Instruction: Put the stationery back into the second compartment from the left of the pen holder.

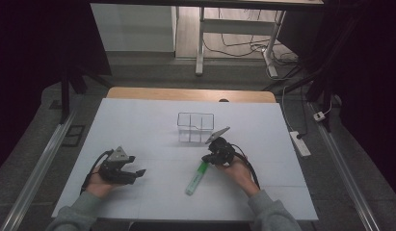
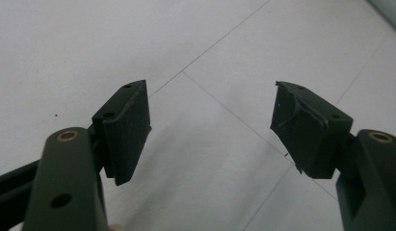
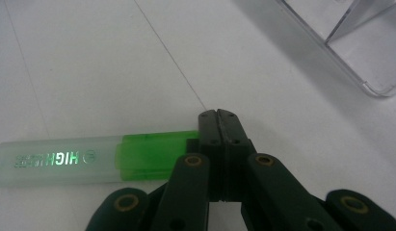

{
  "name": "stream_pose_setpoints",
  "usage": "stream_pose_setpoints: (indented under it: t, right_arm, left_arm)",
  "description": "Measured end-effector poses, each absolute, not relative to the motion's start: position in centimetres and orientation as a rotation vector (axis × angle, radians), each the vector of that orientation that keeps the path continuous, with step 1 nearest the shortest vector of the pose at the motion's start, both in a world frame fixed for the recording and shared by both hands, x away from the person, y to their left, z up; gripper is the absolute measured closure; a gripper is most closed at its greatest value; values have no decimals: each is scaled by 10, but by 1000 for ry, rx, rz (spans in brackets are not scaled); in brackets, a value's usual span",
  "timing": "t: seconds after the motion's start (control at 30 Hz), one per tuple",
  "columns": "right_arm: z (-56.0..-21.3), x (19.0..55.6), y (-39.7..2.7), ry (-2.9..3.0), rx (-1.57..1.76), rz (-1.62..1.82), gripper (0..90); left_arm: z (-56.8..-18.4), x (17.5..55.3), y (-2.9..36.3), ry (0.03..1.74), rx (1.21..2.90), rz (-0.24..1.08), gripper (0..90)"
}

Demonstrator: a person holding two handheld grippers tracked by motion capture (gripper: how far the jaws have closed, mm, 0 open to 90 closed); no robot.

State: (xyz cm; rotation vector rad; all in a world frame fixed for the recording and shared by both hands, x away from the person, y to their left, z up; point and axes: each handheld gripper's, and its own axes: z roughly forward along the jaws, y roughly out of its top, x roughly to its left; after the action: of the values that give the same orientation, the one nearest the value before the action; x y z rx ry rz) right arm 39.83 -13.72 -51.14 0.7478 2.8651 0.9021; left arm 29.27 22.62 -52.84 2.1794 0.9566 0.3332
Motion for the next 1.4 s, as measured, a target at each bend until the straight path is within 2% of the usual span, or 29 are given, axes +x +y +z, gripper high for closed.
stream_pose_setpoints:
  t: [0.53, 0.97, 1.2, 1.33, 1.4]
  right_arm:
    - [-508, 396, -142, 2803, 758, 929, 896]
    - [-496, 383, -194, 2666, 880, 1006, 896]
    - [-495, 362, -233, 2597, 911, 1036, 894]
    - [-495, 350, -255, 2557, 933, 1048, 812]
    - [-495, 345, -263, 2538, 938, 1054, 726]
  left_arm:
    - [-528, 292, 226, 953, 2181, 334, 295]
    - [-528, 292, 224, 949, 2187, 336, 290]
    - [-528, 292, 223, 946, 2190, 335, 290]
    - [-528, 291, 222, 944, 2192, 337, 289]
    - [-527, 291, 221, 942, 2193, 339, 290]
